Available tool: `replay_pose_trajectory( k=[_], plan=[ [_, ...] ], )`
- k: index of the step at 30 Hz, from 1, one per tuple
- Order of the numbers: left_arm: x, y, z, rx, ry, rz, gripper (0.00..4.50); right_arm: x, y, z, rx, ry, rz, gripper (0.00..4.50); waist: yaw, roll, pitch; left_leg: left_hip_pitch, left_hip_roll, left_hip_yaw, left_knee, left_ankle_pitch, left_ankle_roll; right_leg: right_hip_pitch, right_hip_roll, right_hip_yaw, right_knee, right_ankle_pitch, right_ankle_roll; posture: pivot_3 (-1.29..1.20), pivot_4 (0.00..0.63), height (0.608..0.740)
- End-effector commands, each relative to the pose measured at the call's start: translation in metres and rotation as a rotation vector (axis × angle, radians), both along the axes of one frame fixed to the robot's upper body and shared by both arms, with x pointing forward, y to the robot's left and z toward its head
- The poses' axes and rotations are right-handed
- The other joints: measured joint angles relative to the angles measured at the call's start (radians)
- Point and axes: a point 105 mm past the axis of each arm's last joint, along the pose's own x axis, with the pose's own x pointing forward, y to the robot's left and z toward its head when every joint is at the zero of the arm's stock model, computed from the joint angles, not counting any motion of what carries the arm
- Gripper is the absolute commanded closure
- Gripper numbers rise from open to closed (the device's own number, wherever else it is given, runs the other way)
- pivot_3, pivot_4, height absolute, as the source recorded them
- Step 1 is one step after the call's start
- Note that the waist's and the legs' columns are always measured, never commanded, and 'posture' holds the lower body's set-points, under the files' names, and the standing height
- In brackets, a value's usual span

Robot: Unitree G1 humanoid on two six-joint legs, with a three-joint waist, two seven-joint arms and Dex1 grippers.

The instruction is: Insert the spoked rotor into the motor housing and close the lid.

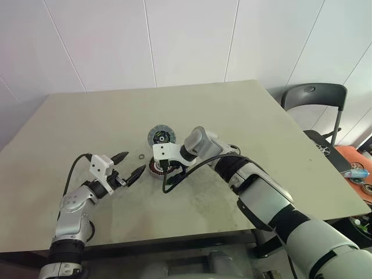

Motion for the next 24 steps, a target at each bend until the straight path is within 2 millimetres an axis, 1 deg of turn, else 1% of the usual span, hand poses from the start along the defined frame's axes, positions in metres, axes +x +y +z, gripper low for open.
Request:
replay_pose_trajectory(
  k=[1,8,12,13,15,17,19,20,24],
  plan=[
    [0.004,-0.001,0.014,0.006,-0.056,-0.007,0.01,0.001,0.006,0.006,0.021,-0.02,0.011,0.08,0.0,0.0,0.0,0.0,0.0,0.0,0.0,0.0,0.0,0.0,0.0,0.0,0.0,0.0,0.0,0.0,0.0,0.74],
    [0.003,-0.002,0.016,0.009,-0.057,-0.01,0.01,-0.001,0.007,-0.007,0.007,-0.023,0.004,0.08,0.0,0.0,0.0,0.0,0.0,0.0,0.0,0.0,0.0,0.0,0.0,0.0,0.0,0.0,0.0,0.0,0.0,0.74],
    [0.001,-0.003,0.016,0.011,-0.058,-0.01,0.01,0.003,0.014,-0.005,0.052,-0.056,-0.02,0.08,-0.003,0.0,0.0,0.002,0.0,0.0,0.0,0.0,0.0,0.001,0.0,0.0,0.001,0.0,0.0,0.0,0.0,0.74],
    [0.001,-0.003,0.016,0.012,-0.058,-0.01,0.0,0.004,0.016,-0.003,0.076,-0.06,-0.031,0.47,-0.003,0.0,0.0,0.003,0.0,0.0,0.0,0.0,0.0,0.001,0.0,0.0,0.002,0.0,0.0,0.0,0.0,0.74],
    [0.001,-0.002,0.017,0.014,-0.058,-0.01,0.0,0.004,0.017,-0.002,0.08,-0.07,-0.02,0.96,-0.002,0.0,0.0,0.004,0.001,0.0,0.0,0.0,0.0,0.002,0.001,0.0,0.004,-0.001,0.001,0.0,0.0,0.74],
    [0.001,-0.001,0.018,0.017,-0.058,-0.008,0.0,0.005,0.017,-0.003,0.074,-0.076,-0.013,1.68,-0.002,0.0,0.0,0.004,0.001,0.0,0.001,0.0,0.0,0.002,0.001,0.0,0.004,-0.002,0.003,0.0,0.0,0.74],
    [0.001,0.0,0.019,0.02,-0.058,-0.006,0.0,0.005,0.017,-0.002,0.076,-0.079,-0.012,2.26,-0.006,0.0,0.0,0.004,0.001,0.0,0.001,0.0,0.0,0.002,0.001,0.0,0.004,-0.002,0.003,0.0,0.0,0.74],
    [0.001,0.0,0.02,0.022,-0.059,-0.005,0.0,0.005,0.017,-0.002,0.076,-0.079,-0.01,2.34,-0.008,0.0,0.0,0.004,0.001,0.0,0.001,0.0,0.0,0.002,0.001,0.0,0.004,-0.002,0.003,0.0,0.0,0.74],
    [0.002,-0.001,0.023,0.024,-0.062,-0.007,0.0,0.006,0.015,-0.001,0.075,-0.074,-0.007,2.36,-0.011,0.0,0.0,0.005,0.001,0.0,0.001,0.0,0.0,0.002,0.001,0.0,0.006,-0.002,0.002,0.0,0.0,0.74]
  ],
)
